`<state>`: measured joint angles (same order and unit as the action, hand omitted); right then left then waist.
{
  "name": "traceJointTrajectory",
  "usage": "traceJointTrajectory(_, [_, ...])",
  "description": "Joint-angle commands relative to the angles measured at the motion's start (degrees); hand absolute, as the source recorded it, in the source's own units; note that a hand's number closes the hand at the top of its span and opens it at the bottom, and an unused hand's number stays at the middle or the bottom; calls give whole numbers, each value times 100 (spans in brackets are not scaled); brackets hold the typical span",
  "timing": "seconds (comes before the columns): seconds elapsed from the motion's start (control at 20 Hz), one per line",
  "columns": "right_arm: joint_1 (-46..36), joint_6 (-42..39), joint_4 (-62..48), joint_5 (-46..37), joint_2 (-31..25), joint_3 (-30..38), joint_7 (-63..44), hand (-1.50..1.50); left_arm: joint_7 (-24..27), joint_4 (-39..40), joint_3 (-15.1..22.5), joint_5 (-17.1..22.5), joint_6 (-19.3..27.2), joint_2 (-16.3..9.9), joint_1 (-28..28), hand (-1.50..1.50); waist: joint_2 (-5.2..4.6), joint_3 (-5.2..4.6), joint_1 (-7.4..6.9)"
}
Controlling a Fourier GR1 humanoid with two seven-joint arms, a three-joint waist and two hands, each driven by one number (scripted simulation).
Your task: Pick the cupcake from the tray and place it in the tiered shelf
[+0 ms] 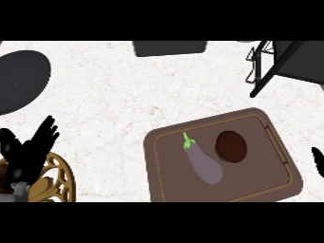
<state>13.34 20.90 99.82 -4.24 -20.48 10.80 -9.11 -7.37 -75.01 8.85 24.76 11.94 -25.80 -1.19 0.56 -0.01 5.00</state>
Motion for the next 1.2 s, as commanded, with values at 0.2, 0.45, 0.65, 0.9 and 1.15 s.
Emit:
traceJointTrajectory(0.2, [2251, -836, 1889, 388, 137, -11, 376, -150, -513, -226, 210, -14, -30, 294, -58, 0, -30, -1, -353])
traceJointTrajectory(0.45, [2250, -1114, 3048, 84, -171, -364, -1074, -150, -554, -226, 297, -262, 39, 337, -26, 0, -53, -5, -477])
traceJointTrajectory(0.65, [2213, -1182, 4105, -408, -553, -590, -2843, -150, -263, -122, 156, -155, -271, 340, -12, 0, -74, -15, -542])
traceJointTrajectory(0.9, [947, -884, 4156, -1388, -748, -1116, -4952, -150, -525, -81, 267, -328, -107, 472, -389, 0, -126, -25, -688])
traceJointTrajectory(1.15, [-448, -1095, 3221, -1747, -1118, -1316, -6176, -150, -456, 40, 301, -446, -73, 616, -407, 0, -121, -22, -717])
